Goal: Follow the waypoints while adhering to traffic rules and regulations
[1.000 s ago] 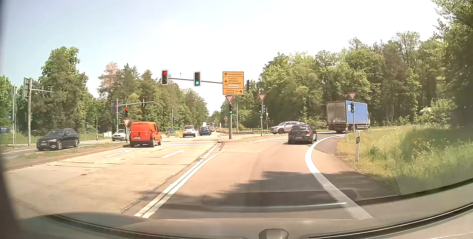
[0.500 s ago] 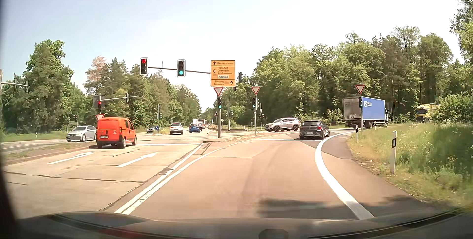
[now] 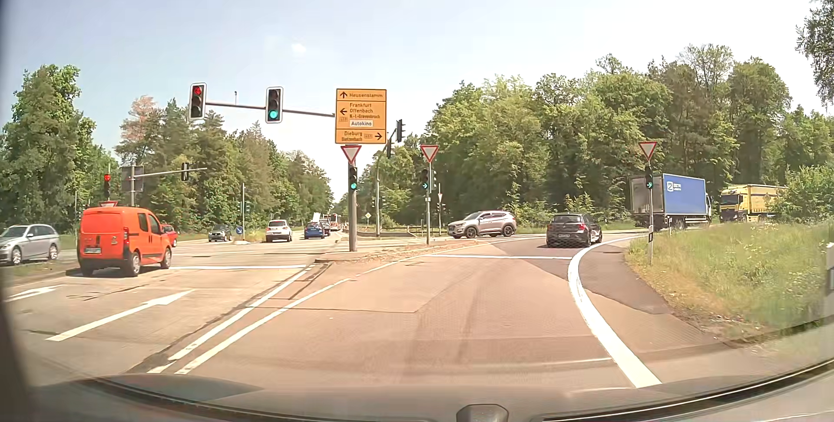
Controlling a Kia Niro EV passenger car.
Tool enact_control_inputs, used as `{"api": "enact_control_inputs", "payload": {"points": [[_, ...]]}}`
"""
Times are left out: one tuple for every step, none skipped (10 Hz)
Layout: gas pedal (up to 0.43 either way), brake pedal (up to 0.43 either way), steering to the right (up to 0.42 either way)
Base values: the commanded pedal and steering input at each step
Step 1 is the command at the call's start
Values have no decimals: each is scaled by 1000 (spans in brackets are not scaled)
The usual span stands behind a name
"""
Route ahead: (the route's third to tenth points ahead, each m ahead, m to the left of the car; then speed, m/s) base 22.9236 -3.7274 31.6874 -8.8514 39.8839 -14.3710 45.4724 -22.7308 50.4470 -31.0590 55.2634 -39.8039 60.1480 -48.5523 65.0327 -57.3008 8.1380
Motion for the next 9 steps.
{"api": "enact_control_inputs", "payload": {"points": [[110,24,61],[110,18,65],[118,18,70],[118,18,74],[118,24,78],[118,18,80],[118,18,80],[118,24,81],[118,24,82]]}}
